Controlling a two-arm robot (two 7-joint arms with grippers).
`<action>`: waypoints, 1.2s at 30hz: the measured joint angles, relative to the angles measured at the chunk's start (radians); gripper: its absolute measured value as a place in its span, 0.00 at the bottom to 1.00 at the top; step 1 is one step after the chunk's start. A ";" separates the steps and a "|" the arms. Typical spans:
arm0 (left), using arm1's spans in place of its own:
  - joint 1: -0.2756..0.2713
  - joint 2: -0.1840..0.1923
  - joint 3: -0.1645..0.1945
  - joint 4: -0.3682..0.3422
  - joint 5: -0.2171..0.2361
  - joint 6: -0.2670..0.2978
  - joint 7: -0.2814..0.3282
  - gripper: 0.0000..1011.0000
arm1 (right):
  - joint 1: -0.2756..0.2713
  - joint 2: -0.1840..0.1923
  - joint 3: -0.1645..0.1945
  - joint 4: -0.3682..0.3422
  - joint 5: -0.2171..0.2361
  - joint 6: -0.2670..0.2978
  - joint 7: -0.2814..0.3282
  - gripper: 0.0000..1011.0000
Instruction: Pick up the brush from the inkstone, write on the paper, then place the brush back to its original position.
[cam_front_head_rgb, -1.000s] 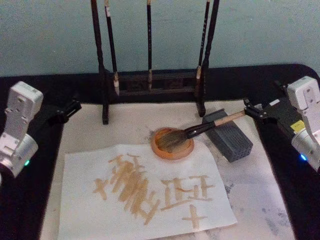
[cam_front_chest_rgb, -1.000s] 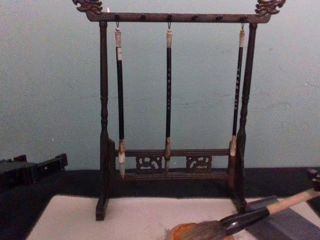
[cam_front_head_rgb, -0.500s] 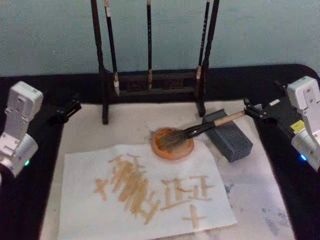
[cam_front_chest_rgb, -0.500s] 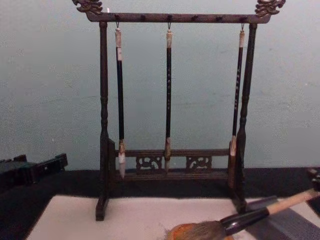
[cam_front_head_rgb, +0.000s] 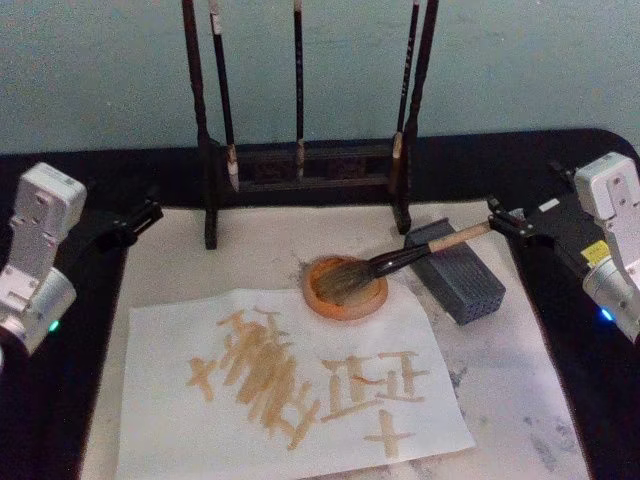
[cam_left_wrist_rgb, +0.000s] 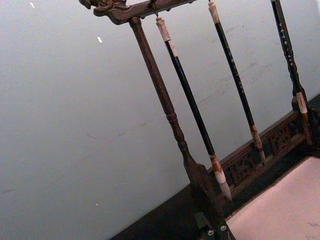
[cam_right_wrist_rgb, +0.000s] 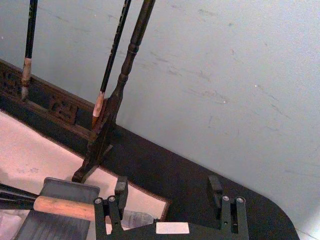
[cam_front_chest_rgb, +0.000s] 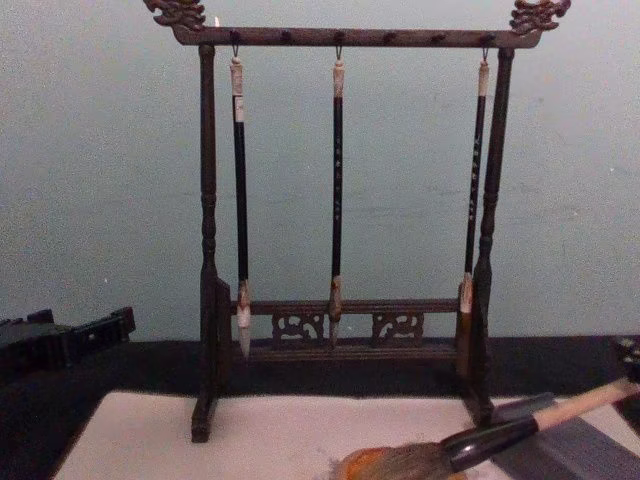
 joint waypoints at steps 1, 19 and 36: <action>0.000 0.000 0.000 0.000 0.000 0.000 0.000 0.99 | 0.000 0.000 0.000 0.000 0.000 0.000 0.000 1.00; 0.000 0.000 0.000 0.000 0.000 0.000 0.000 0.99 | -0.057 -0.007 0.058 -0.043 0.096 -0.012 0.087 1.00; 0.000 0.000 0.000 0.000 0.000 0.000 0.000 0.99 | -0.124 -0.068 0.187 -0.019 0.389 -0.025 0.294 1.00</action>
